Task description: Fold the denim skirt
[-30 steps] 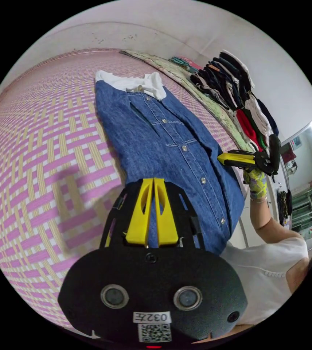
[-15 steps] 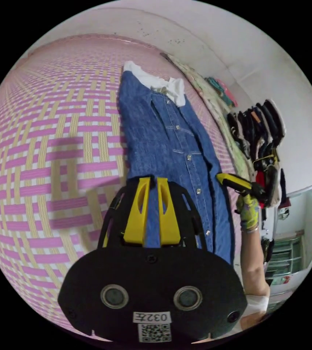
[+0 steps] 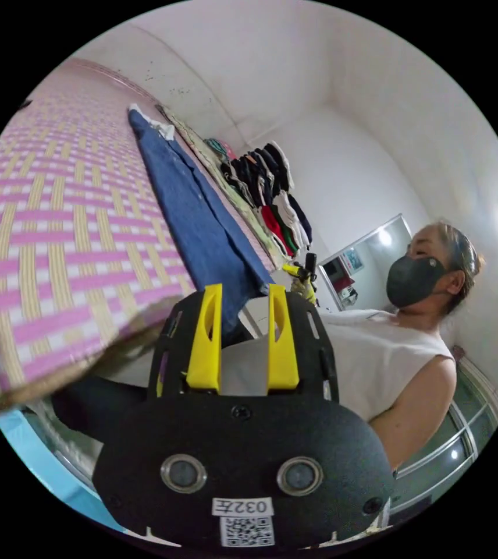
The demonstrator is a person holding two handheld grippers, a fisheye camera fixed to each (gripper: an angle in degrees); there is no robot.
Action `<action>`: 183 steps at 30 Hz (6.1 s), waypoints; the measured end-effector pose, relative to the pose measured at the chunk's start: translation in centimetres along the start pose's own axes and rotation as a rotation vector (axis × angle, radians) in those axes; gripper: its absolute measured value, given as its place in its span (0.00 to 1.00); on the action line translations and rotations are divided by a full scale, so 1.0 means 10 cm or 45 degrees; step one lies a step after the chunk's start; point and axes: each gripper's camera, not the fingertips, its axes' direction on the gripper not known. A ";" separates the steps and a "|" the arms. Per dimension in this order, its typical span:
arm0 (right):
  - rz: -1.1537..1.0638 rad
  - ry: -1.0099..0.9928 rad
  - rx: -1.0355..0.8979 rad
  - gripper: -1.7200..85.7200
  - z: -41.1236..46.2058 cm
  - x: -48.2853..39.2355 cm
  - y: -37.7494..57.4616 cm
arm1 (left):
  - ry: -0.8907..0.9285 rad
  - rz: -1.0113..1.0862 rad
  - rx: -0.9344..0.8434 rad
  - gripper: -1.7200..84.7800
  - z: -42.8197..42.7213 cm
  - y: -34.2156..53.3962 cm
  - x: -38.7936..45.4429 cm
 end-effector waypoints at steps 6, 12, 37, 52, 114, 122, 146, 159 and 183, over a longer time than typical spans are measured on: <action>0.287 -0.107 0.022 0.17 0.06 0.81 0.38 | 0.129 -0.257 0.035 0.21 -0.34 0.48 -0.54; 0.413 -0.261 0.099 0.21 -0.01 1.51 0.48 | 0.202 -0.339 0.051 0.24 -0.53 0.55 -0.84; 0.172 -0.229 0.017 0.03 0.24 1.73 0.35 | 0.294 -0.162 0.168 0.01 -0.95 0.78 -0.78; -0.405 -0.204 0.055 0.02 -0.43 0.55 -0.06 | 0.447 0.283 -0.001 0.02 -1.44 0.30 0.48; -0.832 -0.357 0.081 0.01 -0.60 0.44 -0.05 | -0.054 1.092 -0.083 0.01 0.33 1.38 1.08; -0.079 -0.147 0.111 0.02 0.12 2.11 -1.75 | -0.305 0.565 -0.037 0.01 0.69 -0.86 -0.44; 0.135 0.037 -0.044 0.11 0.44 1.60 -0.81 | -0.115 0.008 -0.153 0.09 0.78 -0.51 -0.44; -0.163 -0.048 0.067 0.01 0.06 0.92 -0.56 | 0.096 0.134 -0.114 0.01 0.31 -0.63 0.09; 0.017 -0.234 -0.084 0.01 0.21 0.68 0.41 | 0.248 0.091 -0.190 0.01 0.17 0.32 0.62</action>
